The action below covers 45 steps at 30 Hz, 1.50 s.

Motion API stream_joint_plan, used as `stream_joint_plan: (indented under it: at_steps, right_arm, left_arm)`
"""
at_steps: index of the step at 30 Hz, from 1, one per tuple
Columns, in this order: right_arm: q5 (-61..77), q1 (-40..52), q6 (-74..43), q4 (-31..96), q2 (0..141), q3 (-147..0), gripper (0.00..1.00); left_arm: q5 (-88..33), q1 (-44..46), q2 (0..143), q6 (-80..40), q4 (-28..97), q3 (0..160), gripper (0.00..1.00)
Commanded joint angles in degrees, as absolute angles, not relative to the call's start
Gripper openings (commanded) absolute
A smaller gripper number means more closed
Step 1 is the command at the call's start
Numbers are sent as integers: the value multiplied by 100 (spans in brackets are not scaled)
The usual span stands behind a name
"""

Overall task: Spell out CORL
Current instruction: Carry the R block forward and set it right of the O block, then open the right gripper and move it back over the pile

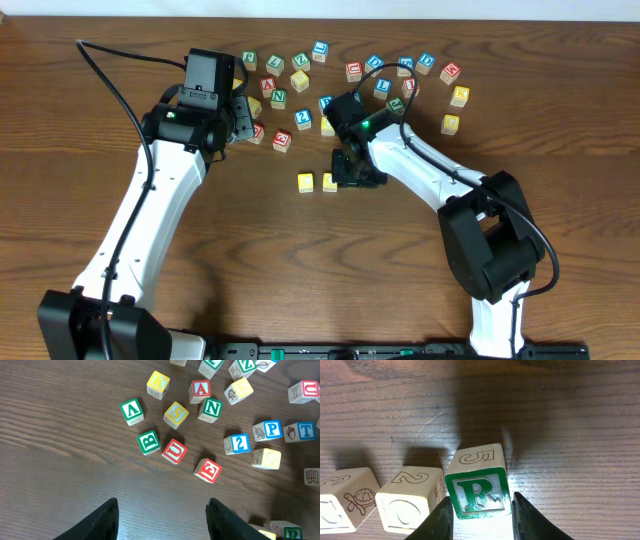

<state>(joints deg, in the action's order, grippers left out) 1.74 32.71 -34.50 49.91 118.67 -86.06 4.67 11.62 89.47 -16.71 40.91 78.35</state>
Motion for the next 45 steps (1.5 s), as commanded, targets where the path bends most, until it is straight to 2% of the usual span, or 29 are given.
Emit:
stream_joint_plan:
  at_steps: [1, 4, 8, 10, 12, 16, 21, 24, 30, 35, 41, 45]
  right_arm:
    - [165, 3308, -3229, 5113, 11913, -8661, 33]
    - [167, 3284, -2880, 5450, 11913, -8941, 42]
    - [163, 3194, -2432, 6346, 11913, -9797, 44]
    - [150, 3129, -2139, 6604, 11913, -10311, 52]
    - [-95, 3048, -2049, 6646, 11913, -10728, 55]
    - [-600, 2779, -2047, 6215, 11913, -11290, 57]
    - [-622, 2340, -1896, 4960, 11983, -11367, 61]
    - [-493, 2161, -1903, 4486, 12125, -11483, 59]
    - [-617, 2008, -1927, 4362, 13080, -12182, 61]
    - [-1138, 1944, -2285, 4042, 13561, -12215, 58]
    - [-1173, 1839, -2578, 3959, 13793, -12213, 52]
    - [-1194, 1787, -2755, 3918, 14020, -12213, 52]
  left_arm:
    - [519, 1131, 8971, -1721, 4106, 7898, 56]
    - [519, 1131, 8971, -1721, 4106, 7898, 56]
    - [519, 1131, 8971, -1721, 4106, 7898, 56]
    - [519, 1131, 8971, -1721, 4106, 7898, 56]
    - [519, 1131, 8971, -1721, 4106, 7898, 56]
    - [519, 1131, 8971, -1721, 4106, 7898, 56]
    - [519, 1131, 8971, -1721, 4106, 7898, 56]
    - [519, 1131, 8971, -1721, 4106, 7898, 56]
    - [519, 1131, 8971, -1721, 4106, 7898, 56]
    - [519, 1131, 8971, -1721, 4106, 7898, 56]
    - [519, 1131, 8971, -1721, 4106, 7898, 56]
    - [519, 1131, 8971, -1721, 4106, 7898, 56]
